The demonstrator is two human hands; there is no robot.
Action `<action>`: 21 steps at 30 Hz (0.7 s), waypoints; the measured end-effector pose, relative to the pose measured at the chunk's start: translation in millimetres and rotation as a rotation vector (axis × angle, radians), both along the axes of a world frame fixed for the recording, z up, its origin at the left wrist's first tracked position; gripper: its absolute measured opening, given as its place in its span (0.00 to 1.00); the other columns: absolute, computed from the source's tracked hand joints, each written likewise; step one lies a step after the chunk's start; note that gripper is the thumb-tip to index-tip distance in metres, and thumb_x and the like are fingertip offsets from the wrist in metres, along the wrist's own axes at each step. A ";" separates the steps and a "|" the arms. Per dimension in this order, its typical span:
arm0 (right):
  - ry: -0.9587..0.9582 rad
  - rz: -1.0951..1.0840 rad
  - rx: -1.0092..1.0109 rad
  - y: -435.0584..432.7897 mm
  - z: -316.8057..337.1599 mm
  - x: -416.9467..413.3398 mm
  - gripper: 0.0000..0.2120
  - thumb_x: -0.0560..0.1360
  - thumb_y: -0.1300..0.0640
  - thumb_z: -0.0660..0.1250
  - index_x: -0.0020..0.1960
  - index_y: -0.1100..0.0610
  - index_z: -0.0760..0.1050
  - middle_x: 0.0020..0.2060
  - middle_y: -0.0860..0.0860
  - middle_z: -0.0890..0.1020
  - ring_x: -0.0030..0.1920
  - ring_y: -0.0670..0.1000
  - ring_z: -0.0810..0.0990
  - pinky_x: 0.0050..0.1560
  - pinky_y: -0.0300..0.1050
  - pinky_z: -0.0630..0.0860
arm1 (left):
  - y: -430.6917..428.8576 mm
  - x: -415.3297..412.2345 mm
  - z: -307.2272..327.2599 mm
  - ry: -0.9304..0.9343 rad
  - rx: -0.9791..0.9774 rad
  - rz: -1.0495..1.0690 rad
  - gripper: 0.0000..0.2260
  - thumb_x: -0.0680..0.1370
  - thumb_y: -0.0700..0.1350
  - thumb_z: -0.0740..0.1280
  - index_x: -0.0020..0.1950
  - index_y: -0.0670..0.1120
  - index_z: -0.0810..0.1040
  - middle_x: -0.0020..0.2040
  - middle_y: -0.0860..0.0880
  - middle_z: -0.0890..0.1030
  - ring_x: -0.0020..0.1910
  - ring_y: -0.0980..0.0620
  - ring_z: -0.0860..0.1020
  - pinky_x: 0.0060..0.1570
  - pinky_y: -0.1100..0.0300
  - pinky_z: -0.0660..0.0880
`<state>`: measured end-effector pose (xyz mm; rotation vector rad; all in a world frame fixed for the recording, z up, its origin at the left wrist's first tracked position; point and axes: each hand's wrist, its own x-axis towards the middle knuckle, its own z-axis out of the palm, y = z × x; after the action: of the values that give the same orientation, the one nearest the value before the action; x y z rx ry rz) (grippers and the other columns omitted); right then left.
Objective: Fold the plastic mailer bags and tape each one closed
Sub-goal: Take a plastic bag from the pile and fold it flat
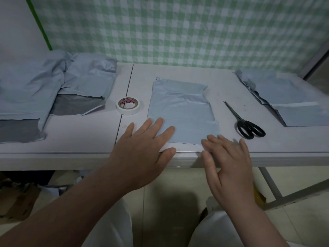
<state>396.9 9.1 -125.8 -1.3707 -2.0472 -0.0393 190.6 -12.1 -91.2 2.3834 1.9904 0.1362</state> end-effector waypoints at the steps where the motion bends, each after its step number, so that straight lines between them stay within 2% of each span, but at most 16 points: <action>1: -0.008 0.001 0.016 5.5 6.1 0.2 0.17 0.78 0.48 0.55 0.51 0.53 0.81 0.48 0.49 0.83 0.51 0.49 0.77 0.70 0.50 0.58 | 0.1 1.2 1.0 -0.008 -0.007 0.011 0.34 0.71 0.63 0.31 0.77 0.58 0.48 0.78 0.51 0.50 0.77 0.50 0.50 0.73 0.47 0.50; 3: -0.034 0.015 0.044 21.2 19.5 1.3 0.13 0.78 0.52 0.59 0.42 0.54 0.79 0.36 0.47 0.80 0.37 0.48 0.73 0.65 0.53 0.66 | 0.5 3.1 2.7 -0.018 -0.024 0.026 0.34 0.70 0.63 0.30 0.76 0.59 0.46 0.78 0.53 0.48 0.77 0.52 0.48 0.74 0.48 0.49; 4: -0.048 0.034 0.043 30.1 26.2 1.5 0.10 0.77 0.54 0.62 0.41 0.55 0.80 0.36 0.48 0.80 0.37 0.49 0.73 0.62 0.55 0.69 | 1.2 3.5 3.6 -0.025 -0.032 0.030 0.35 0.69 0.63 0.29 0.76 0.60 0.46 0.78 0.53 0.48 0.77 0.52 0.47 0.74 0.48 0.49; 5: -0.069 0.056 0.024 38.7 31.4 1.0 0.06 0.75 0.57 0.65 0.45 0.56 0.81 0.41 0.50 0.82 0.41 0.53 0.78 0.62 0.57 0.70 | 2.4 4.0 4.7 -0.029 -0.037 0.031 0.35 0.69 0.63 0.29 0.76 0.60 0.46 0.78 0.53 0.48 0.77 0.52 0.47 0.74 0.48 0.48; 6: -0.096 0.070 -0.024 46.3 36.1 -0.7 0.08 0.75 0.60 0.66 0.52 0.57 0.81 0.49 0.52 0.83 0.50 0.55 0.80 0.66 0.56 0.67 | 3.0 4.7 5.6 -0.030 -0.039 0.032 0.35 0.69 0.63 0.29 0.76 0.60 0.47 0.78 0.53 0.48 0.77 0.52 0.48 0.74 0.48 0.49; 7: -0.128 0.096 -0.097 51.7 40.2 -3.0 0.13 0.75 0.61 0.65 0.59 0.57 0.79 0.58 0.53 0.81 0.59 0.56 0.77 0.69 0.54 0.62 | 3.0 4.9 6.0 -0.031 -0.039 0.034 0.35 0.69 0.63 0.29 0.76 0.60 0.47 0.78 0.53 0.49 0.77 0.52 0.48 0.74 0.48 0.48; 8: -0.160 0.133 -0.178 55.3 43.5 -5.5 0.16 0.76 0.61 0.64 0.64 0.57 0.76 0.62 0.53 0.78 0.64 0.55 0.74 0.70 0.50 0.58 | 2.3 4.7 5.9 -0.030 -0.038 0.032 0.35 0.69 0.63 0.29 0.76 0.60 0.47 0.78 0.53 0.48 0.77 0.52 0.48 0.74 0.48 0.48; 10: -0.218 0.192 -0.283 58.8 45.9 -10.4 0.14 0.78 0.59 0.61 0.63 0.57 0.73 0.58 0.53 0.78 0.61 0.56 0.74 0.65 0.46 0.60 | -0.4 3.7 3.5 -0.007 -0.025 0.026 0.34 0.71 0.63 0.31 0.76 0.58 0.49 0.78 0.52 0.50 0.77 0.50 0.50 0.73 0.47 0.50; 12: -0.238 0.199 -0.333 58.3 45.1 -11.6 0.11 0.80 0.58 0.58 0.60 0.59 0.72 0.55 0.54 0.76 0.57 0.57 0.73 0.59 0.46 0.60 | -2.7 1.9 1.2 0.020 0.011 0.008 0.30 0.76 0.62 0.38 0.76 0.55 0.58 0.76 0.47 0.60 0.74 0.46 0.60 0.70 0.42 0.58; 14: -0.233 0.195 -0.356 57.2 46.4 -12.0 0.12 0.80 0.57 0.56 0.60 0.60 0.71 0.57 0.54 0.75 0.58 0.56 0.71 0.59 0.46 0.60 | -3.0 0.0 -0.6 0.033 0.042 0.009 0.27 0.78 0.59 0.45 0.72 0.52 0.67 0.72 0.44 0.69 0.69 0.43 0.69 0.64 0.40 0.66; 21: -0.240 0.181 -0.384 58.3 46.9 -12.5 0.16 0.80 0.55 0.56 0.66 0.56 0.70 0.65 0.52 0.74 0.64 0.52 0.70 0.66 0.48 0.59 | -1.9 0.0 -6.7 0.040 0.095 0.010 0.26 0.78 0.59 0.47 0.71 0.51 0.68 0.71 0.43 0.70 0.68 0.42 0.70 0.63 0.40 0.68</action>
<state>384.4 67.4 -78.9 -1.4525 -2.4678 0.2963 190.6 -14.0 -98.0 2.4525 2.0584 0.1889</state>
